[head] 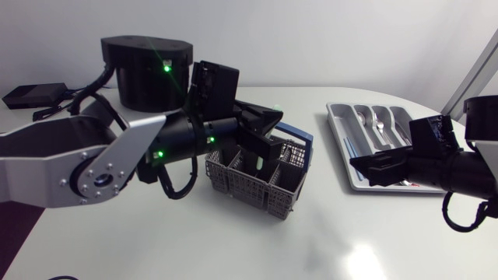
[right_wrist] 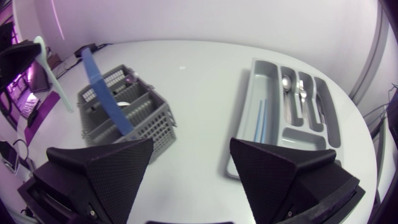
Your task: Unload the cutlery basket into the drawer organizer.
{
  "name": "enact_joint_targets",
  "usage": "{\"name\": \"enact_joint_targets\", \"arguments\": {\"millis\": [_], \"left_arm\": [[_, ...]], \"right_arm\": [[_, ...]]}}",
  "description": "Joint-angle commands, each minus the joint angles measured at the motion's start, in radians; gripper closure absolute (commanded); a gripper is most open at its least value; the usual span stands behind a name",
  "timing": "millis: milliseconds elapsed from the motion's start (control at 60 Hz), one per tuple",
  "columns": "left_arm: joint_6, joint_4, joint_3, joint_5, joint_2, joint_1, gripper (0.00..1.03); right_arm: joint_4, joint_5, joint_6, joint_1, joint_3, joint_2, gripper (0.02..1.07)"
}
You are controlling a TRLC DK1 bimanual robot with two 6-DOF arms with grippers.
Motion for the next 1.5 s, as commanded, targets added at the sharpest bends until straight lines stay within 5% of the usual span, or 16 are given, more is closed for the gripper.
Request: {"name": "enact_joint_targets", "arguments": {"millis": [0, 300, 650, 767, 917, 1100, 1283, 1417, 1483], "left_arm": [[-0.045, -0.059, 0.058, 0.093, -0.026, 0.024, 1.00], [-0.077, -0.206, 0.091, 0.433, -0.049, 0.093, 1.00], [-0.112, -0.220, 0.110, 0.575, 0.001, 0.103, 1.00], [-0.118, -0.221, 0.114, 0.583, 0.017, 0.097, 1.00], [-0.134, -0.218, 0.116, 0.604, 0.029, 0.097, 1.00], [-0.144, -0.217, 0.121, 0.614, 0.030, 0.097, 1.00], [-0.158, -0.212, 0.122, 0.630, 0.033, 0.099, 1.00], [-0.167, -0.211, 0.122, 0.632, 0.035, 0.102, 1.00], [-0.180, -0.209, 0.122, 0.630, 0.035, 0.107, 0.90]], "right_arm": [[-0.045, -0.065, -0.019, 0.021, 0.034, -0.040, 0.15], [-0.176, -0.306, -0.031, 0.130, 0.125, -0.035, 0.12], [-0.137, -0.353, 0.030, 0.377, 0.149, -0.012, 0.14], [-0.098, -0.345, 0.055, 0.430, 0.156, -0.006, 0.24], [-0.035, -0.341, 0.075, 0.458, 0.159, 0.023, 0.49], [-0.012, -0.341, 0.075, 0.473, 0.162, 0.057, 0.51], [0.015, -0.341, 0.082, 0.489, 0.152, 0.057, 0.84], [0.017, -0.341, 0.082, 0.501, 0.145, 0.055, 0.94], [0.017, -0.341, 0.082, 0.501, 0.140, 0.049, 0.95]]}}
